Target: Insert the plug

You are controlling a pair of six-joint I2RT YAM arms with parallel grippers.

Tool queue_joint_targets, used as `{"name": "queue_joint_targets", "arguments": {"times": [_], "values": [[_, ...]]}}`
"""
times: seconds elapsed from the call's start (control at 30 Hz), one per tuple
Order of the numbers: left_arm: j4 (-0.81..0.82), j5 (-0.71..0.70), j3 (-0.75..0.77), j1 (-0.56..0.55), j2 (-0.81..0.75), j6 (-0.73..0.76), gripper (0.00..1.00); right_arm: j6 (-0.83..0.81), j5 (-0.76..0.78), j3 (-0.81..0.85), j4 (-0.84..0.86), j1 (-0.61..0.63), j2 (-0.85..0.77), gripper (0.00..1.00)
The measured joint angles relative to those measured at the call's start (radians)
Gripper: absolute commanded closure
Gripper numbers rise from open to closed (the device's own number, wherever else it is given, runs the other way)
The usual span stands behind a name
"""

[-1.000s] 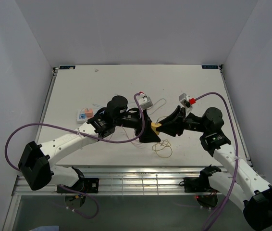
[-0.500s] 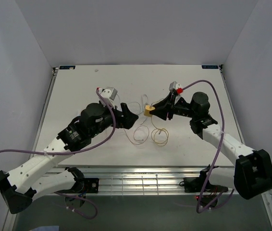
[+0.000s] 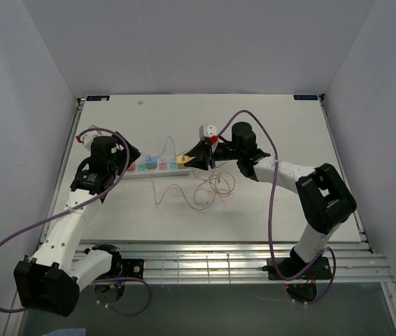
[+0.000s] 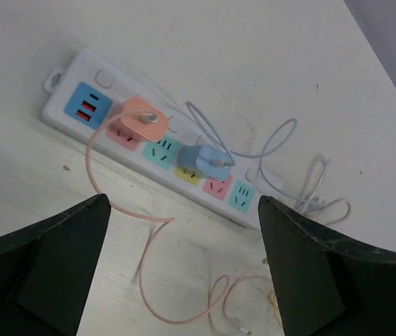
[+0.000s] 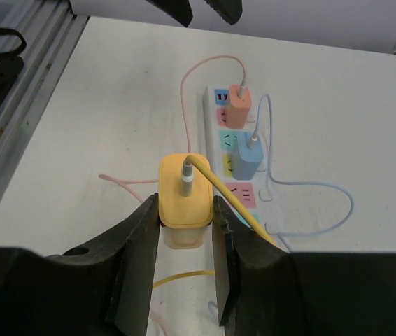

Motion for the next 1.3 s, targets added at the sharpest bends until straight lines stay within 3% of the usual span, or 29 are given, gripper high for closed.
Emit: {"name": "queue_joint_targets", "arguments": {"times": [0.17,0.33,0.6,0.8,1.3], "values": [[0.037,0.136,-0.054,0.222,0.035,-0.043,0.02,-0.099,-0.002,0.142,-0.047,0.035,0.187,0.92],[0.114,0.258,-0.08,0.322,0.099,-0.058,0.02,-0.174,-0.012,0.257,-0.102,0.043,0.309,0.92],[0.171,0.312,-0.101,0.329,0.129,-0.057,0.02,-0.35,0.012,0.474,-0.31,0.045,0.447,0.92],[0.203,0.313,-0.102,0.33,0.129,-0.05,0.02,-0.409,0.041,0.495,-0.388,0.045,0.485,0.92],[0.234,0.345,-0.116,0.332,0.14,-0.038,0.02,-0.346,0.063,0.473,-0.313,0.045,0.497,0.92]]}}
